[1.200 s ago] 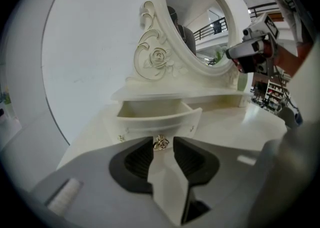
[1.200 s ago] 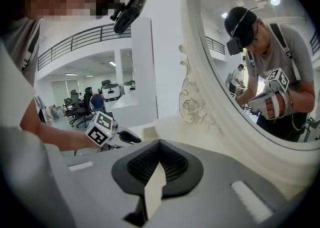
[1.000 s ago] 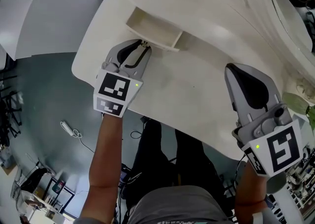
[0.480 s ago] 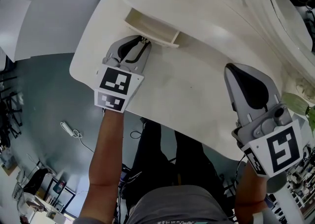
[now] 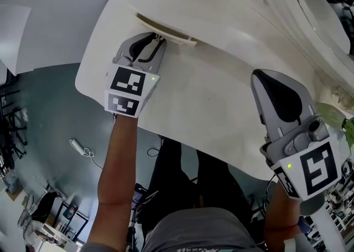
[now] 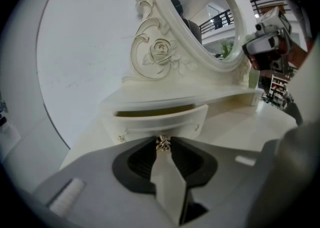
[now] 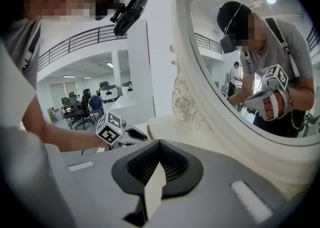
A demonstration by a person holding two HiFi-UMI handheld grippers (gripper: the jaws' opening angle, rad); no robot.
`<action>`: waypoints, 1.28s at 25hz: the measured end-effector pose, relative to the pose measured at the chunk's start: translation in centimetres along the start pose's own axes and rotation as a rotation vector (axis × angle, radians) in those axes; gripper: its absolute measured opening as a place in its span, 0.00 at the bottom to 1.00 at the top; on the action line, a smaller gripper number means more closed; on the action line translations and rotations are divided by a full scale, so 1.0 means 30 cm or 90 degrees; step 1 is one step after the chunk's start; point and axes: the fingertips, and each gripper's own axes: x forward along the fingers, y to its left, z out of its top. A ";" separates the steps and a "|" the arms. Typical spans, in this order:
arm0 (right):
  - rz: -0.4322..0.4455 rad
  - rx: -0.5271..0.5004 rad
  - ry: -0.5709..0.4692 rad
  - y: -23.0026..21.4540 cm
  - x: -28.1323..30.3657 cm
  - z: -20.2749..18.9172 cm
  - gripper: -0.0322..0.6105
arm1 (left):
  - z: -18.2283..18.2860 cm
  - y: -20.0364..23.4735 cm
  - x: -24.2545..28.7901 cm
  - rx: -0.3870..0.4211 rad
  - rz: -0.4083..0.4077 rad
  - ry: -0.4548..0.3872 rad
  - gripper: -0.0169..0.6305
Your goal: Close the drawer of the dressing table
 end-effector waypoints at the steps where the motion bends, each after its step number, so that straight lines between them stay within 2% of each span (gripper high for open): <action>1: -0.001 0.000 -0.001 -0.005 -0.003 0.001 0.05 | 0.005 0.003 0.006 0.002 0.002 0.001 0.17; 12: -0.006 0.004 -0.014 -0.047 -0.040 0.029 0.05 | 0.049 0.015 0.090 0.012 -0.001 0.025 0.17; 17: -0.026 -0.007 -0.031 0.052 -0.187 0.179 0.05 | 0.114 0.002 -0.071 0.018 -0.015 0.029 0.17; 23: -0.026 -0.005 -0.035 -0.001 -0.137 0.128 0.05 | 0.104 -0.007 -0.005 0.012 -0.046 0.034 0.25; 27: -0.025 -0.018 -0.039 0.023 -0.178 0.160 0.05 | 0.124 -0.024 -0.081 0.025 -0.055 0.043 0.25; 32: -0.031 -0.041 -0.057 0.096 -0.275 0.252 0.05 | 0.232 -0.048 -0.242 0.037 -0.051 0.003 0.23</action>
